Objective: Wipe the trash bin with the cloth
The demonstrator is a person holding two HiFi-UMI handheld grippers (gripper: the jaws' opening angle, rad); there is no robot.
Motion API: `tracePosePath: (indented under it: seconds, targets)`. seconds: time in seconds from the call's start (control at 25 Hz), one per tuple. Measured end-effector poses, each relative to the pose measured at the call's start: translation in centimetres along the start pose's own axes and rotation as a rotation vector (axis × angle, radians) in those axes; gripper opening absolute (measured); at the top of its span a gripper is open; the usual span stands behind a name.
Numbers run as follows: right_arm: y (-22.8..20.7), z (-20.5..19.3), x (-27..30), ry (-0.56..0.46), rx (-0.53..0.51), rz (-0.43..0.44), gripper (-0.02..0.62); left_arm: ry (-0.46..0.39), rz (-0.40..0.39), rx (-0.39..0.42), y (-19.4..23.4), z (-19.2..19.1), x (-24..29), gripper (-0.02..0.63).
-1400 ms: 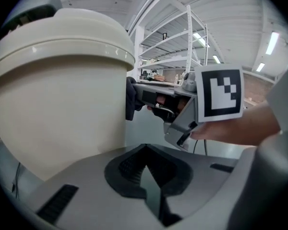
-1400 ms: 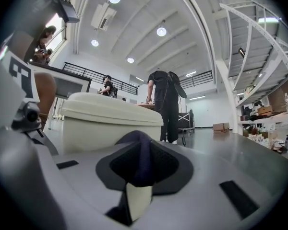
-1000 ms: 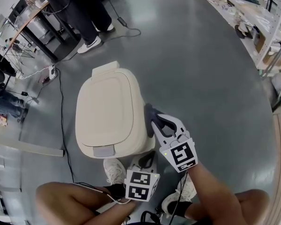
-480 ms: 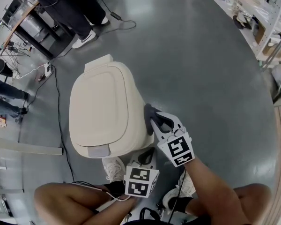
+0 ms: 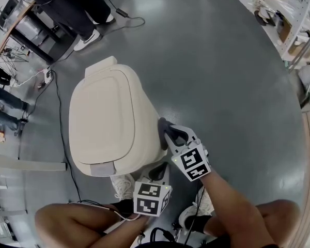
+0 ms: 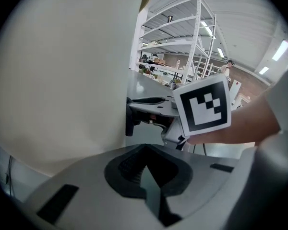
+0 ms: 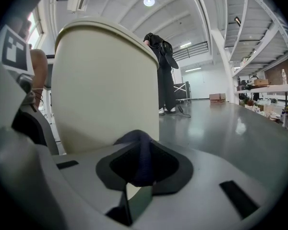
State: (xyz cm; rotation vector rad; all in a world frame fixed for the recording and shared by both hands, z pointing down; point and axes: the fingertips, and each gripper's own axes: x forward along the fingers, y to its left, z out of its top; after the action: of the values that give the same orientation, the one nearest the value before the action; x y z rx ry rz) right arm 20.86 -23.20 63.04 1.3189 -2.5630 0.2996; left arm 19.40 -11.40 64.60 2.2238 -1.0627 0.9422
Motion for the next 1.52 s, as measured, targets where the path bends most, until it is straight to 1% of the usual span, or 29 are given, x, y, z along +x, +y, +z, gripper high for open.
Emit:
tracePosePath:
  seconds: [0.2,0.4,0.52,0.64,0.88,1.04,1.16,1.28,1.52]
  targets:
    - [0.1,-1.7,0.5,0.048,0.017,0.008,0.066,0.023,0.003,-0.003,0.3,-0.7,0.3,-0.003]
    - [-0.2,-1.7,0.3,0.051,0.032,-0.007,0.066,0.024,-0.007,-0.001,0.2,-0.7,0.2,-0.003]
    - [-1.0,-0.8,0.2,0.028,0.044,-0.036,0.066,0.007,-0.014,-0.044,0.2,0.2,-0.2,-0.003]
    - [-2.2,1.4,-0.1,-0.025,0.047,-0.066,0.066,-0.028,-0.029,-0.075,-0.3,1.6,-0.8,-0.003]
    - [-4.0,8.9,-1.5,-0.199,0.010,-0.101,0.066,-0.072,-0.036,-0.055,-0.9,3.3,-1.8,-0.003]
    - [-4.0,14.1,-2.6,-0.315,0.001,-0.077,0.066,-0.089,-0.043,-0.039,-1.4,3.9,-2.3,-0.003]
    - [-3.3,17.4,-3.1,-0.373,-0.028,-0.047,0.066,-0.109,-0.050,-0.053,-1.5,4.6,-2.7,-0.003]
    - [-2.9,18.4,-3.0,-0.383,-0.036,-0.036,0.066,-0.114,-0.049,-0.057,-1.4,4.6,-2.9,-0.003]
    - [-3.1,17.5,-2.4,-0.369,-0.017,-0.031,0.066,-0.105,-0.055,-0.044,-1.6,4.2,-2.7,-0.003]
